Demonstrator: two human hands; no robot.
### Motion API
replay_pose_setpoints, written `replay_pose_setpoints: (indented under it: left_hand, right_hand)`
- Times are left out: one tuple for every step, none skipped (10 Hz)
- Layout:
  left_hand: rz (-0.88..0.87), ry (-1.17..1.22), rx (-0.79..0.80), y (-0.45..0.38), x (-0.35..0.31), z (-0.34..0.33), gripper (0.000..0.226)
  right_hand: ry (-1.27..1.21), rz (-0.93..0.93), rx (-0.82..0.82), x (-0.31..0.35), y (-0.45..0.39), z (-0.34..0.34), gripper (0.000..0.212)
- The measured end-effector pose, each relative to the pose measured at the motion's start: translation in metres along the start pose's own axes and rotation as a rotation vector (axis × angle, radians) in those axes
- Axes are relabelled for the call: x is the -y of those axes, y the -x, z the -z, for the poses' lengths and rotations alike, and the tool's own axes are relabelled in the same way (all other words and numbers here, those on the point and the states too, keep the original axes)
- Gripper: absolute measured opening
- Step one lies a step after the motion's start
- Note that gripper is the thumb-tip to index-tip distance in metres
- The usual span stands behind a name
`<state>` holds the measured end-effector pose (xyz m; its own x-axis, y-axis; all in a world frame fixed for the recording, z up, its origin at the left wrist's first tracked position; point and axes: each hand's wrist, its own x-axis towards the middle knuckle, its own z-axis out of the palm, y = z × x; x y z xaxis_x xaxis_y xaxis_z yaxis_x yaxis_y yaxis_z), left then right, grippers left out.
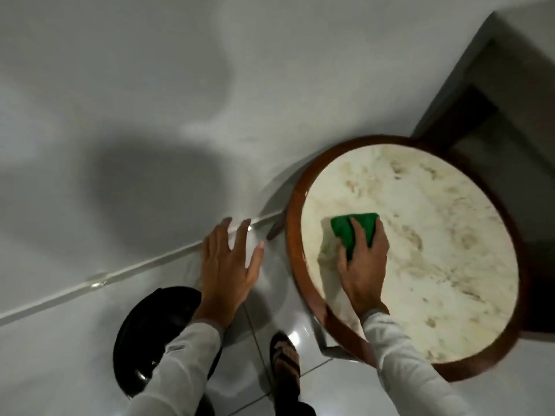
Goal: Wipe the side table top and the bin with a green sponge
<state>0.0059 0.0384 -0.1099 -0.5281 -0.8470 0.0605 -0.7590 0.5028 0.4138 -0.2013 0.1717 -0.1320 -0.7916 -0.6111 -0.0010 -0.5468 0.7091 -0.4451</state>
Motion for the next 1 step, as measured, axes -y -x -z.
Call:
replay_pose_setpoints:
  left_hand:
    - [-0.048, -0.078, 0.023, 0.0032, -0.0242, 0.0133, 0.063]
  right_hand:
    - [0.255, 0.023, 0.242, -0.0148, -0.0103, 0.0100, 0.069]
